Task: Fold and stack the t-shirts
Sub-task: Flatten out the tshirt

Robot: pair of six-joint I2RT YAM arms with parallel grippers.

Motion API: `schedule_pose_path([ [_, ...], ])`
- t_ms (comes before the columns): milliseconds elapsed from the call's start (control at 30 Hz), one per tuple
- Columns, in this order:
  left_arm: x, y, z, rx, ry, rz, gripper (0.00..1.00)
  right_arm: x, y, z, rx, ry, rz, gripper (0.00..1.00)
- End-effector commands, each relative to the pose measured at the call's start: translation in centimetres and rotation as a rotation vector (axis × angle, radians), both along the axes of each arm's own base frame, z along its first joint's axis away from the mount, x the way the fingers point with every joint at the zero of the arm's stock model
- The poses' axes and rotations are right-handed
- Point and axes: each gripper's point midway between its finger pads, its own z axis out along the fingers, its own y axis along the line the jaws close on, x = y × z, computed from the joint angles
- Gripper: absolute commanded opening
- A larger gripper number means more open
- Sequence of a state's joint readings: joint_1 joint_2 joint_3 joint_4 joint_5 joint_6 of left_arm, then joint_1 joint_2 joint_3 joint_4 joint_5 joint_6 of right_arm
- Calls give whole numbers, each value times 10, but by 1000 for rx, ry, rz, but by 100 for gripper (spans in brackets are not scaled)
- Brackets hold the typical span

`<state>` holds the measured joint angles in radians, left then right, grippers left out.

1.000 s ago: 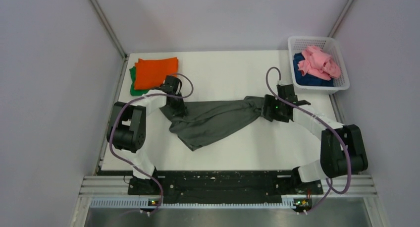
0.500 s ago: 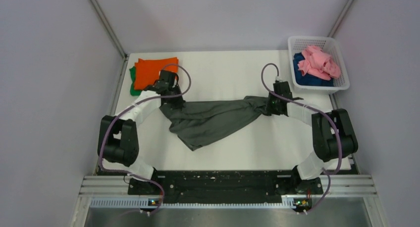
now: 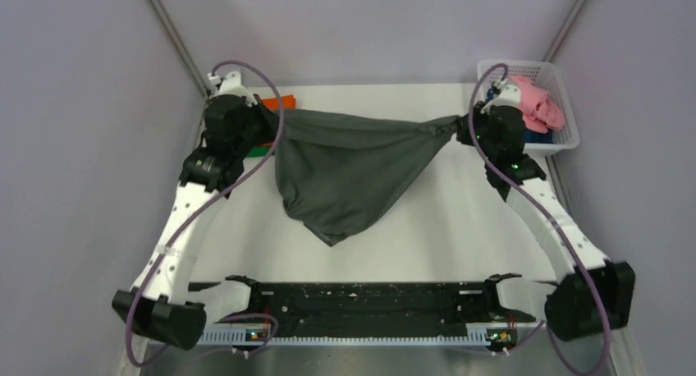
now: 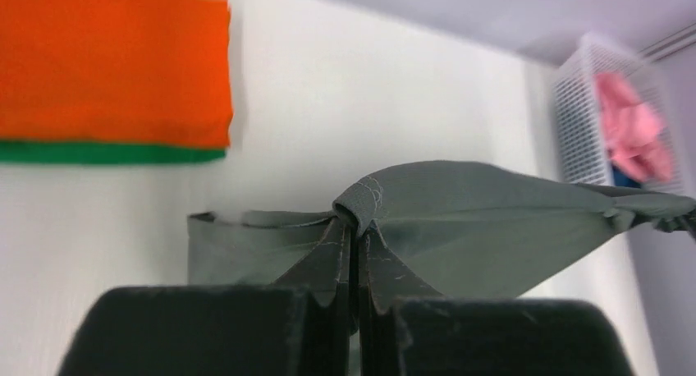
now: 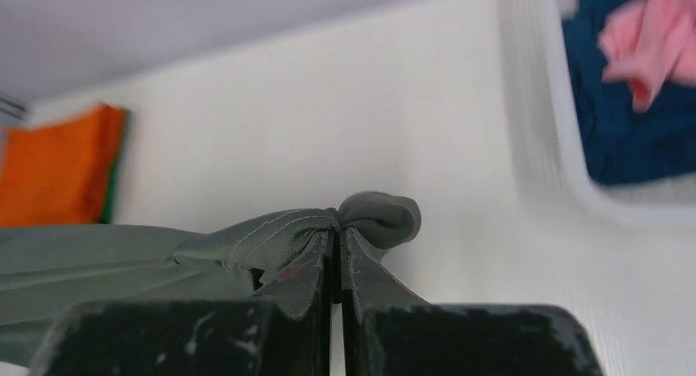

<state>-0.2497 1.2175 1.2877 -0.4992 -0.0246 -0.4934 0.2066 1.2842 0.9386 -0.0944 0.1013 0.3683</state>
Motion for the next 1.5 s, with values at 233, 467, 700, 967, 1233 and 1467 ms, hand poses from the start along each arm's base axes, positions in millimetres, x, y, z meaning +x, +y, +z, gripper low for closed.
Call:
schedule_pose_path([
  [233, -133, 4, 245, -78, -803, -202, 0, -130, 14, 336, 161, -880, 243, 0],
  [467, -220, 2, 302, -88, -1056, -337, 0, -226, 6, 416, 144, -1141, 316, 0],
  [700, -235, 5, 306, -110, -1054, -342, 0, -255, 6, 437, 115, -1184, 357, 0],
  [967, -152, 12, 255, -110, -794, -176, 0, -198, -4, 402, 107, -1065, 228, 0],
  [1233, 6, 31, 63, 22, -185, 164, 6, -44, -27, 244, 47, -624, -80, 0],
  [1467, 131, 27, -113, 119, 259, 237, 66, 89, -15, 47, -11, -298, -142, 10],
])
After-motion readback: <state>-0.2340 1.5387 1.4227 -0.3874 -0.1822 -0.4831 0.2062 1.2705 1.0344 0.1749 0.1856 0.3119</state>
